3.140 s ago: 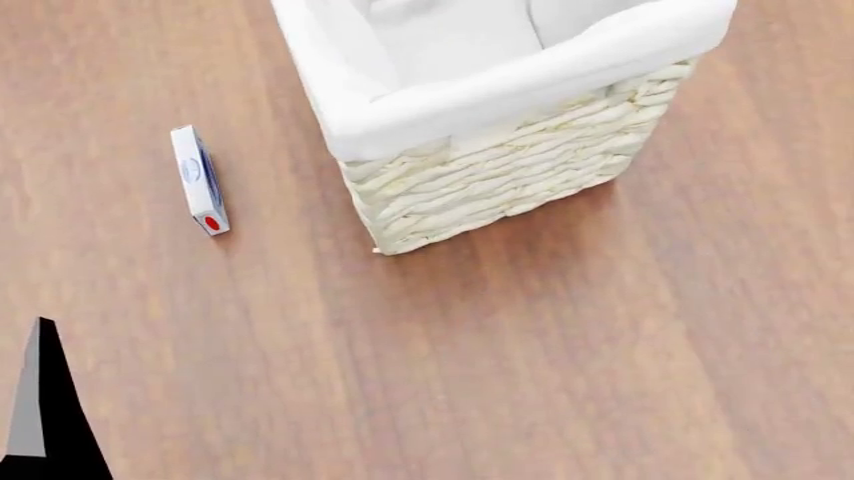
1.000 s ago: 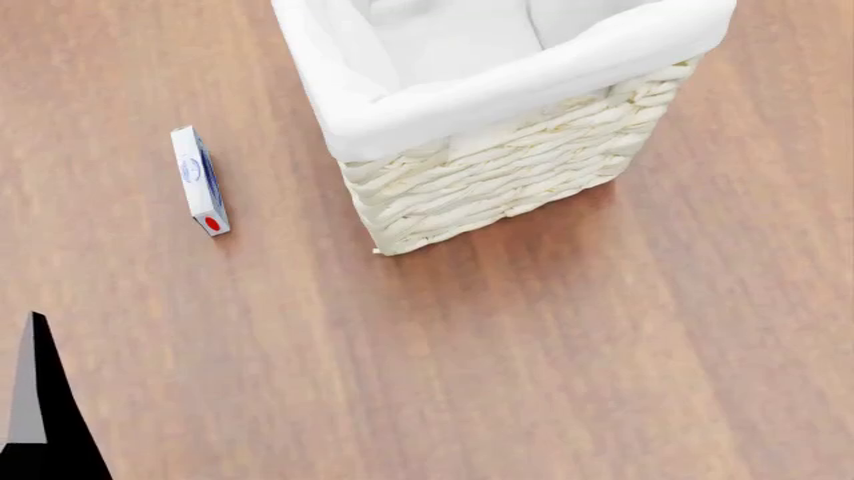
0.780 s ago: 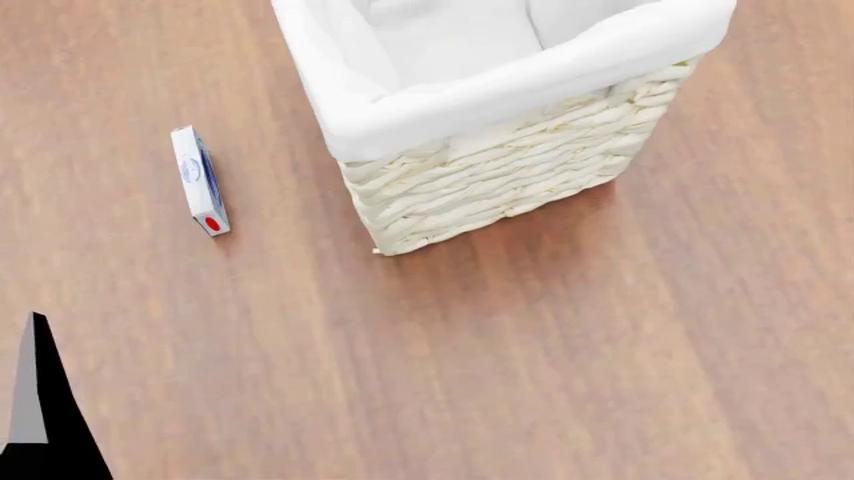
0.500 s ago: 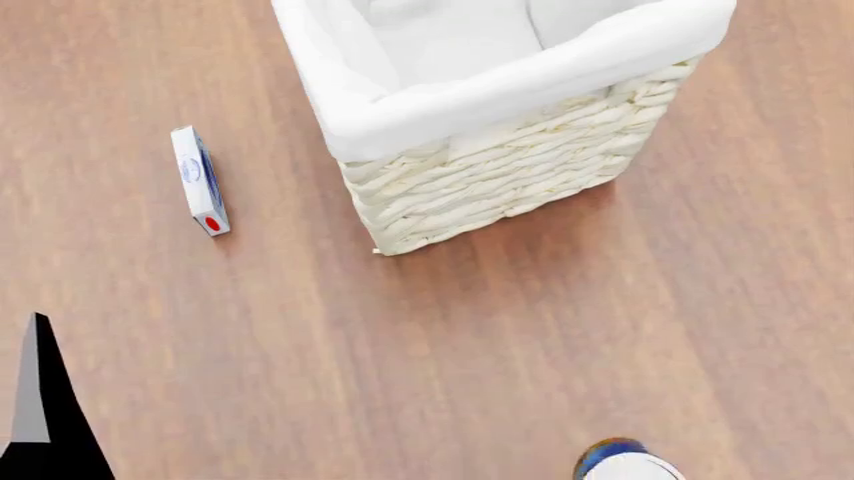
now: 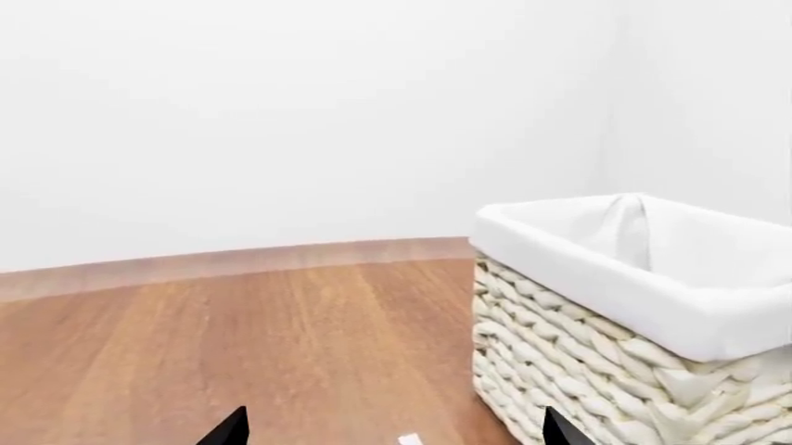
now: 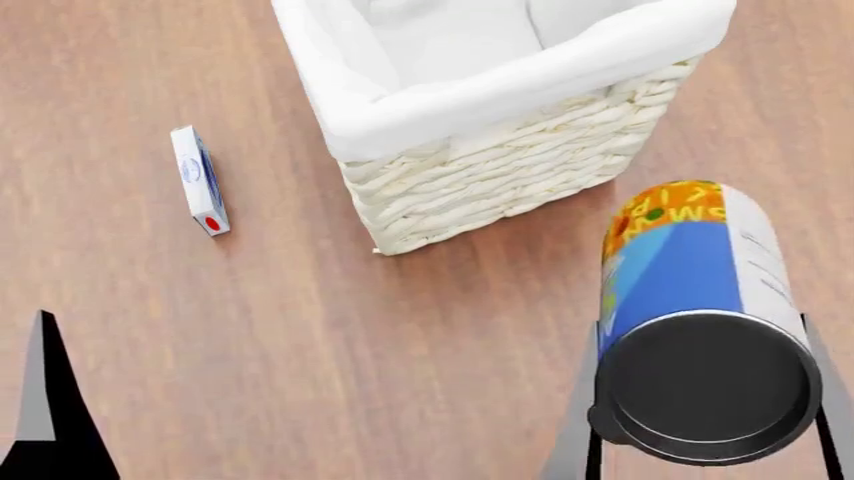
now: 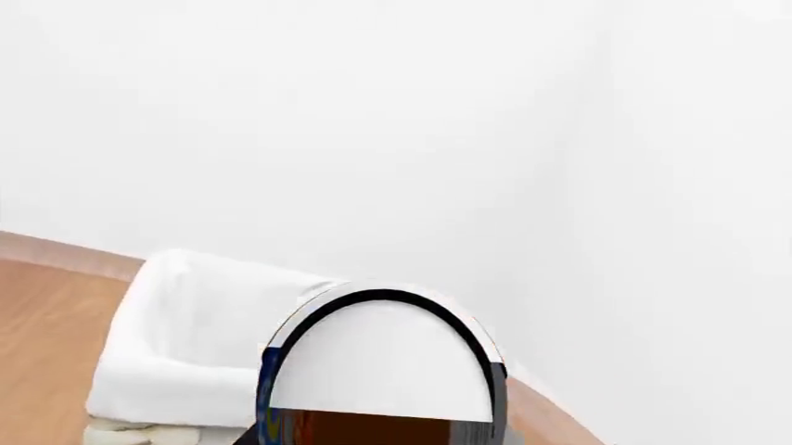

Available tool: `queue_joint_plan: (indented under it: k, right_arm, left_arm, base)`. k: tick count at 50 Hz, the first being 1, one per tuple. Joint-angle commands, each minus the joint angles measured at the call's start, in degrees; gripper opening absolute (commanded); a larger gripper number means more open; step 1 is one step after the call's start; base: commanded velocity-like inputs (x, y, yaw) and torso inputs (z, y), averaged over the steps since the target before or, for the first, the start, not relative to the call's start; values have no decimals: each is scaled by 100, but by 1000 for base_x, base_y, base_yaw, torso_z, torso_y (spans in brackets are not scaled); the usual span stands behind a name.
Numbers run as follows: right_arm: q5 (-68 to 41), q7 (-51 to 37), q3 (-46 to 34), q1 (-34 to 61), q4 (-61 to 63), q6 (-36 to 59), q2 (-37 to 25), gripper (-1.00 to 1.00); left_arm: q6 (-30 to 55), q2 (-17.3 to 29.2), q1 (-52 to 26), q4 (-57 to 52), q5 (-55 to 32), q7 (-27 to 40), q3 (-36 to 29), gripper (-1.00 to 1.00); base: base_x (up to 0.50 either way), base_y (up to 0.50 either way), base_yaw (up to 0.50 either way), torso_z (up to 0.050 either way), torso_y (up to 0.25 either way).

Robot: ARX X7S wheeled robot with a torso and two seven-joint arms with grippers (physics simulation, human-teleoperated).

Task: Pick up the alphabet soup and the cream cheese box, and put them in the basket.

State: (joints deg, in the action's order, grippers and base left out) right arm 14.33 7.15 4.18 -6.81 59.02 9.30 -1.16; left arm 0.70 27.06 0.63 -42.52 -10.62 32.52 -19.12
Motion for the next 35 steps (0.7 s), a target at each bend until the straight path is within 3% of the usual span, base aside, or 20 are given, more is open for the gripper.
queue_joint_plan:
  k: [1,5,13,35]
  right_arm:
    - [297,412,-230,1527,98,318,113,-100]
    - [-210,815,-256,2837,98,1398,112,-100]
    - [-490,1289,-164,4494,97,2653,105,-100]
    - [-1464,1448,99,6555,-2758,3745,-198,-100]
  left_arm:
    - [50,8,-46,-30,-4,-5,-34,100]
    - [73,-19,-84,-31,-5,-19,-84,100]
    - [111,-16,-123,-50,-11,-26,-111,100]
    - [71,-30,-123,-109,-6,-79,-273,100]
  base:
    - [0,0,0,0,0]
    - [0,0,1,0,0]
    - [0,0,0,0,0]
    - [0,0,0,0,0]
